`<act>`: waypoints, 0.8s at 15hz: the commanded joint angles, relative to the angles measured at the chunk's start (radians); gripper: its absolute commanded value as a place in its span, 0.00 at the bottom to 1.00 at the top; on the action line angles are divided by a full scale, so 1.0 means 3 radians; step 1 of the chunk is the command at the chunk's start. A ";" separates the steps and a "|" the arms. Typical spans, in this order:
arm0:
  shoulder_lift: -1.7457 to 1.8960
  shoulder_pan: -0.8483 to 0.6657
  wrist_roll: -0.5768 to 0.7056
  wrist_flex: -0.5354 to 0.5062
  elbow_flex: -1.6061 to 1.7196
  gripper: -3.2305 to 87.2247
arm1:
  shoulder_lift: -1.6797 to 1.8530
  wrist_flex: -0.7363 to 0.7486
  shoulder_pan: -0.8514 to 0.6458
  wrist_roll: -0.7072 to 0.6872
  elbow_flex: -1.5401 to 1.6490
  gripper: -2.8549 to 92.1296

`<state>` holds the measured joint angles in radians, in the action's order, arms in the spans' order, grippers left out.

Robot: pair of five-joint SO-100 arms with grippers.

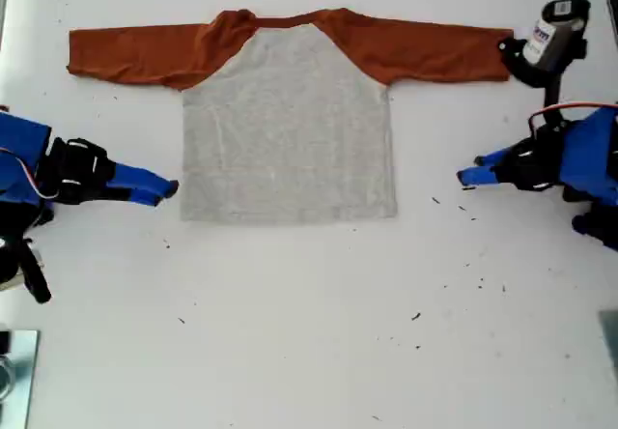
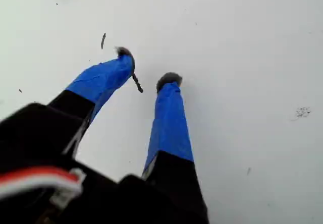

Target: Fold t shirt

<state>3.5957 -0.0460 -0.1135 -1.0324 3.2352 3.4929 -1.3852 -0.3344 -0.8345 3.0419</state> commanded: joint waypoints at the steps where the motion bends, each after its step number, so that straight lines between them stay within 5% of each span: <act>1: 0.0026 -0.0077 0.0747 0.0015 0.0036 0.20 | 0.0036 0.0031 0.0026 -0.0046 0.0153 0.07; 5: 0.0026 -0.0077 0.0747 0.0015 0.0036 0.20 | 0.0036 0.0031 0.0026 -0.0020 0.0153 0.07; 8: 0.0026 -0.0077 0.0747 0.0015 0.0036 0.20 | 0.0036 0.0031 0.0164 0.1181 0.0153 0.07; 9: 0.0026 -0.0077 0.0747 0.0015 0.0036 0.20 | 0.0036 0.0031 0.0199 0.1084 0.0153 0.07; 10: 0.0026 -0.0077 0.0747 0.0015 0.0036 0.20 | 0.0036 0.0102 0.0159 0.1478 0.0174 0.07; 11: 0.0026 -0.0077 0.0747 0.0015 0.0036 0.20 | 0.0041 0.0005 0.0123 0.2465 0.0138 0.07; 12: 0.0026 -0.0077 0.0747 0.0015 0.0036 0.20 | 0.0041 -0.0010 0.0107 0.2229 0.0123 0.07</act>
<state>3.5957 -0.0583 0.1089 -1.0324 3.2352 3.4929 -1.3837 -0.2915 -0.2654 3.0434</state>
